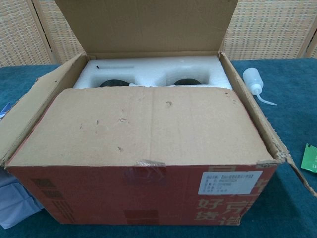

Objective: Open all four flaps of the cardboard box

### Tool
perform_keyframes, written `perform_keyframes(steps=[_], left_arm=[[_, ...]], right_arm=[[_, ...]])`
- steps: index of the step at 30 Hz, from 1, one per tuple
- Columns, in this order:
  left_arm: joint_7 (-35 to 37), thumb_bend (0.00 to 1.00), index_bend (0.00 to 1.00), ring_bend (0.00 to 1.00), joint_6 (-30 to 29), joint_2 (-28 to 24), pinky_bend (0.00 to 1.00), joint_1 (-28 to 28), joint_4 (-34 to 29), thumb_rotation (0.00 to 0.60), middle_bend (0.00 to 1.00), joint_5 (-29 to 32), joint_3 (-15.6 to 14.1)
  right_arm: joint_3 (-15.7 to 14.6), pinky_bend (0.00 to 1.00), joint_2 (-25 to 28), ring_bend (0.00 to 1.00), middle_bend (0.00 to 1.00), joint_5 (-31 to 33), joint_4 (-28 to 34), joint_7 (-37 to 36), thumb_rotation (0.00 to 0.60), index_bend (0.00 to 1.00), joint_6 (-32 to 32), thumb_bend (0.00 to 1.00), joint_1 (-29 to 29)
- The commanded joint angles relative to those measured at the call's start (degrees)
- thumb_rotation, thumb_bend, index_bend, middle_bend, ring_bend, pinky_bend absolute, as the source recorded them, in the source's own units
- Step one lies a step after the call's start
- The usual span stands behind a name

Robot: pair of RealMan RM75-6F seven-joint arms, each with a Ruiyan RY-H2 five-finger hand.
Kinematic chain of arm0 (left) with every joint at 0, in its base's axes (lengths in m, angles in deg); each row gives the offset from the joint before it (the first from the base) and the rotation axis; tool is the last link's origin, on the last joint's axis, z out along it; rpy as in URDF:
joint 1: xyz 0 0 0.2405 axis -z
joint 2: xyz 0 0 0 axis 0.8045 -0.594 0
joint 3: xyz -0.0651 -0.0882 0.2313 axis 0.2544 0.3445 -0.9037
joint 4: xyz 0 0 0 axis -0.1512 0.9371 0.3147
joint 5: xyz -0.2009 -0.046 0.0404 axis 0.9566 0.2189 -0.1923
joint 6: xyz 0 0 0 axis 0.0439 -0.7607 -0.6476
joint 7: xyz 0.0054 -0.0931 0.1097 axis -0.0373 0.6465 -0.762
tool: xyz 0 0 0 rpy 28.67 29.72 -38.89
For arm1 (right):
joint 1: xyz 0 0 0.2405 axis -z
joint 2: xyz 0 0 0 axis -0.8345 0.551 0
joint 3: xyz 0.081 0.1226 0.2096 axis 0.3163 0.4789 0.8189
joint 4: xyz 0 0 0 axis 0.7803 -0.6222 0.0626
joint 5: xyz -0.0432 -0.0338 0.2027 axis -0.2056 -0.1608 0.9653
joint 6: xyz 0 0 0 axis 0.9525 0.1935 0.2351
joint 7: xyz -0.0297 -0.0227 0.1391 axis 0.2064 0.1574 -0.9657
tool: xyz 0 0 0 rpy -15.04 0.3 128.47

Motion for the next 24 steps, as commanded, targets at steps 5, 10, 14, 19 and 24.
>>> perform_keyframes(steps=[5, 10, 14, 19, 24], left_arm=[[-0.9, 0.27, 0.00, 0.00, 3.1, 0.0, 0.00, 1.9, 3.5, 0.513, 0.00, 3.2, 1.6], [-1.8, 0.27, 0.00, 0.00, 5.6, 0.8, 0.00, 4.0, 7.4, 0.511, 0.00, 5.1, 2.5], [-2.6, 0.27, 0.00, 0.00, 7.1, 1.7, 0.00, 5.6, 9.9, 0.508, 0.00, 6.4, 3.3], [-4.8, 0.27, 0.00, 0.00, 9.6, 3.1, 0.00, 8.2, 13.4, 0.502, 0.00, 8.1, 3.8], [-7.9, 0.27, 0.00, 0.00, 11.1, 4.6, 0.00, 10.2, 16.3, 0.503, 0.00, 10.7, 4.2]], right_arm=[[0.0, 0.00, 0.4, 0.00, 0.13, -0.2, 0.5, 0.5, 0.600, 0.20, -0.1, 1.00, 0.0], [0.0, 0.00, 0.7, 0.00, 0.13, -0.1, 1.0, 1.1, 0.600, 0.20, -0.1, 1.00, 0.1], [-0.1, 0.00, 0.7, 0.00, 0.13, 0.0, 1.2, 1.4, 0.600, 0.20, 0.2, 1.00, 0.1], [-0.1, 0.00, 0.9, 0.00, 0.12, 0.1, 1.5, 1.7, 0.600, 0.20, 0.1, 1.00, 0.2], [-0.2, 0.00, 1.0, 0.00, 0.12, 0.3, 1.5, 1.3, 0.600, 0.20, 0.1, 1.00, 0.4]])
